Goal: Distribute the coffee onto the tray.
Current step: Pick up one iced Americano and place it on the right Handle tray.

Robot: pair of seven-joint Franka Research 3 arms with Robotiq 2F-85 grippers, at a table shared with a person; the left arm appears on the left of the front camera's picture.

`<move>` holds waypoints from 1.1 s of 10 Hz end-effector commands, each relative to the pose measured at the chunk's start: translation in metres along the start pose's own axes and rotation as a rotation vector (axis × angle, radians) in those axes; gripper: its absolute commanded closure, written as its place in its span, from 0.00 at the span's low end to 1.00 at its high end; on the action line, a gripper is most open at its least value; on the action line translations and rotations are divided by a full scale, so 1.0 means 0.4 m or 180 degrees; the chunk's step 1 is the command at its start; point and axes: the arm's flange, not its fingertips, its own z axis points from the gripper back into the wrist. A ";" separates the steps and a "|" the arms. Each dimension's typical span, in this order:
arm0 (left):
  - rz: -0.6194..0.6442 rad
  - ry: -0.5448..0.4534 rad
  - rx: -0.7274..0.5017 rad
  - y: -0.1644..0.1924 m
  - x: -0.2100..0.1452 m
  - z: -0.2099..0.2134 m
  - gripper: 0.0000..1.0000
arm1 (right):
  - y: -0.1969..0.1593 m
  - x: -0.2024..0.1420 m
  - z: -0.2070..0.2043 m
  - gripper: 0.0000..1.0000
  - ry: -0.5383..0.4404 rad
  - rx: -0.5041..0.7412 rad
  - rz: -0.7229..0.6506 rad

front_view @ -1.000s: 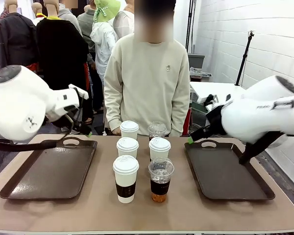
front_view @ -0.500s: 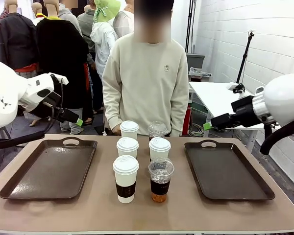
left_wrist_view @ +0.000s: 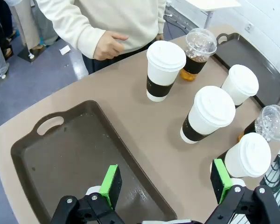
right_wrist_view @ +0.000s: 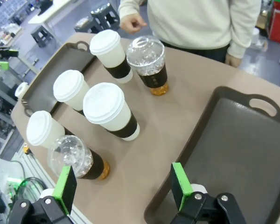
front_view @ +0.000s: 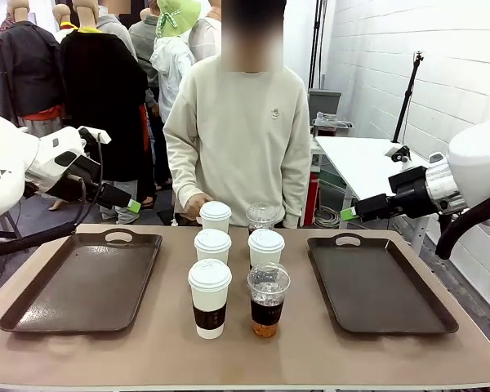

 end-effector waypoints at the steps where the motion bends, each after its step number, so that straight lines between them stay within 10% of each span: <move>1: -0.0040 0.0007 0.0036 0.001 0.002 0.004 0.00 | -0.001 0.003 0.011 0.00 -0.0023 0.0007 -0.0014; 7: -0.0040 0.0007 0.0036 0.001 0.002 0.004 0.00 | 0.001 0.001 0.016 0.00 -0.0005 -0.0067 -0.0023; 11: -0.0040 0.0007 0.0036 0.001 0.002 0.004 0.00 | -0.029 -0.031 -0.021 0.00 0.0038 0.0033 0.0792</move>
